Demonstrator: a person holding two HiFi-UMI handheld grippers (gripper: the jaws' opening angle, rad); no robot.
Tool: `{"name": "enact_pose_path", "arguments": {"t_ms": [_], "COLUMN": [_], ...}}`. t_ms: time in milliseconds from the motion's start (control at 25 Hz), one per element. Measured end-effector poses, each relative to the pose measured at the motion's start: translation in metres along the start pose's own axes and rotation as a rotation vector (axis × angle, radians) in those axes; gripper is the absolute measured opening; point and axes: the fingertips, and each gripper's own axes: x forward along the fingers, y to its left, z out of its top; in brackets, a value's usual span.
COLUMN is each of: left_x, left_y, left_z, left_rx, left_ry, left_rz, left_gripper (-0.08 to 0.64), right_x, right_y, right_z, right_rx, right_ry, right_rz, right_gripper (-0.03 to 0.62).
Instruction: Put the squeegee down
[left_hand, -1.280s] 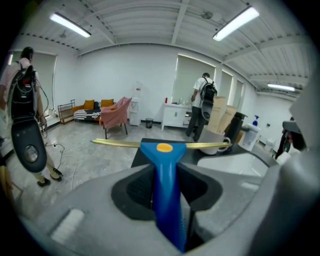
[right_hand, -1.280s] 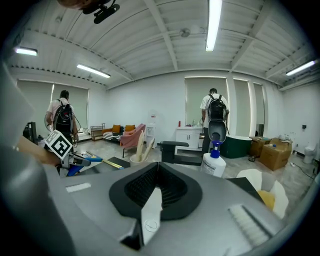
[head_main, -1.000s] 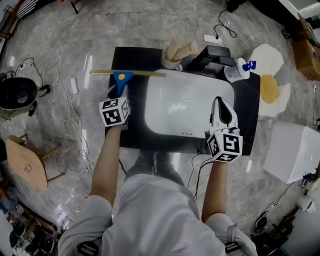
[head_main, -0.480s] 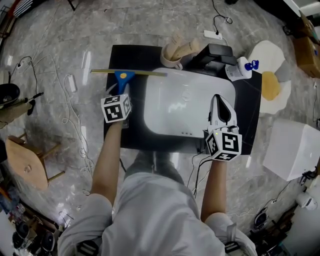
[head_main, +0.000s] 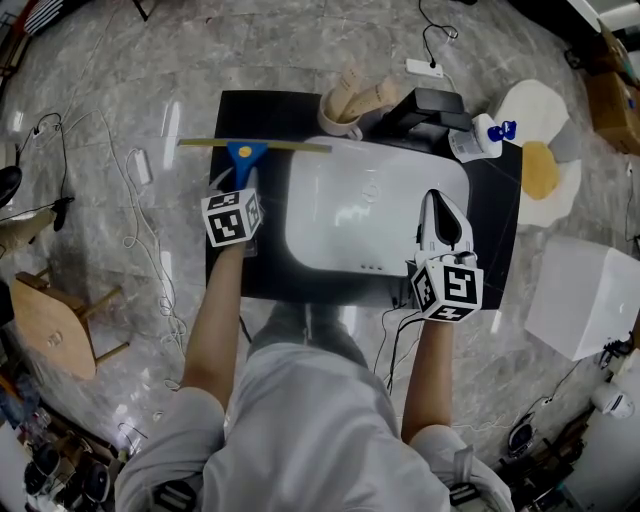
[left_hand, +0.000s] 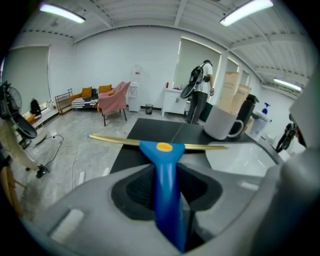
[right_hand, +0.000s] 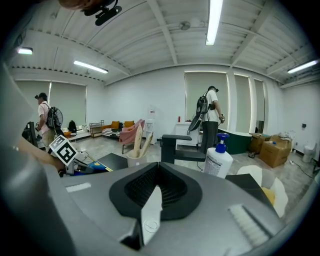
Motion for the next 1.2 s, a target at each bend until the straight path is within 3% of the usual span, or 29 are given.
{"name": "enact_pose_path", "arguments": {"t_ms": [520,840,1200], "left_x": [-0.011,-0.041,-0.103], "left_y": [-0.004,-0.005,-0.018], "left_z": [-0.002,0.001,0.009], "left_rx": [0.013,0.025,0.026], "left_ry": [0.001,-0.042,-0.127], "left_rz": [-0.028,-0.022,-0.002], "left_gripper": [0.214,0.215,0.154], "right_x": [-0.01,-0.032,-0.08], "right_y": [0.002,0.008,0.014], "right_z": [0.011,0.018,0.026], "right_rx": [-0.014,-0.014,-0.009], "right_ry": [-0.007,-0.036,-0.076], "right_rz": [0.003,0.013,0.015], "right_gripper": [0.003,0.003,0.003]}}
